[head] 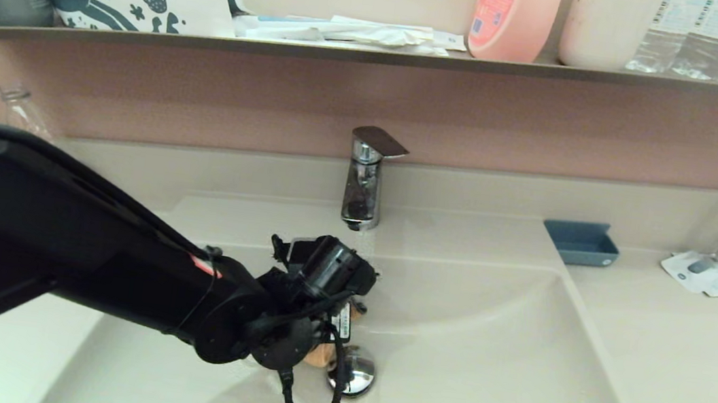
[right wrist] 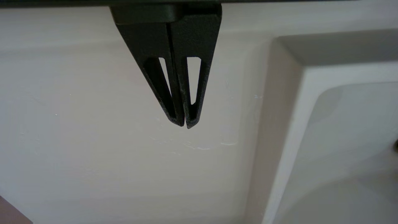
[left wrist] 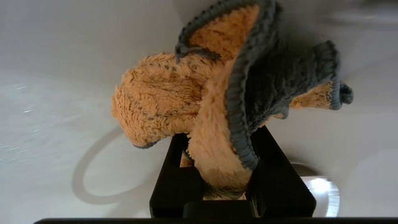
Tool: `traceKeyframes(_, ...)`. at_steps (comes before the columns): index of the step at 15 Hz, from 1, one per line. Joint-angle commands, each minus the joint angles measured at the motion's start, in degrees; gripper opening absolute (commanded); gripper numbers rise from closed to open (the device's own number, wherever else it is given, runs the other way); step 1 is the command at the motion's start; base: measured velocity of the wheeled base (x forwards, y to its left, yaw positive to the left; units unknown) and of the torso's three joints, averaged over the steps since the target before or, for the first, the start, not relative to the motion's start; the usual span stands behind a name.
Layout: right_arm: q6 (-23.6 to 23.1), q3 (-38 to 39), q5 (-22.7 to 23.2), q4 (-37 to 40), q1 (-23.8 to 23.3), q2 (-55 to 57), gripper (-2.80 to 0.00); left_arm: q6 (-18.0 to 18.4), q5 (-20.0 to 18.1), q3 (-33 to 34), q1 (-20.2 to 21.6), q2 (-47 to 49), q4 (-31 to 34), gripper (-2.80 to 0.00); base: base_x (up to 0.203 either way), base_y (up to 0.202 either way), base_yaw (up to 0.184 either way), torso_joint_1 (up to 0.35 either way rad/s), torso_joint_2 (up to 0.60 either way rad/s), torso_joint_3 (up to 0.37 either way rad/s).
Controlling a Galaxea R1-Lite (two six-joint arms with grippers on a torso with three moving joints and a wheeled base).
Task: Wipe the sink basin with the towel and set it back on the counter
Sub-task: Wipe the sink
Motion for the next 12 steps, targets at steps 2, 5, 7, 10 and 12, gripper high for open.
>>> traceKeyframes(2,0.0,0.0,0.0,0.0,0.0,0.1,-2.8,-2.5,0.3,-2.3,-3.8,2.8,-0.7,-2.8,0.0,0.0,0.0,0.0,0.0,0.0)
traceKeyframes(5,0.0,0.0,0.0,0.0,0.0,0.1,-2.8,-3.8,0.8,-3.9,-7.4,7.4,-0.7,-2.8,0.0,0.0,0.0,0.0,0.0,0.0)
traceKeyframes(7,0.0,0.0,0.0,0.0,0.0,0.1,-2.8,-4.8,1.6,-7.1,-9.1,10.4,-0.3,-2.8,0.0,0.0,0.0,0.0,0.0,0.0)
traceKeyframes(10,0.0,0.0,0.0,0.0,0.0,0.1,-2.8,-5.0,1.9,-12.7,-11.2,12.3,3.1,-2.8,0.0,0.0,0.0,0.0,0.0,0.0)
traceKeyframes(12,0.0,0.0,0.0,0.0,0.0,0.1,-2.8,-5.9,1.9,-16.9,-14.3,12.3,9.7,-2.8,0.0,0.0,0.0,0.0,0.0,0.0)
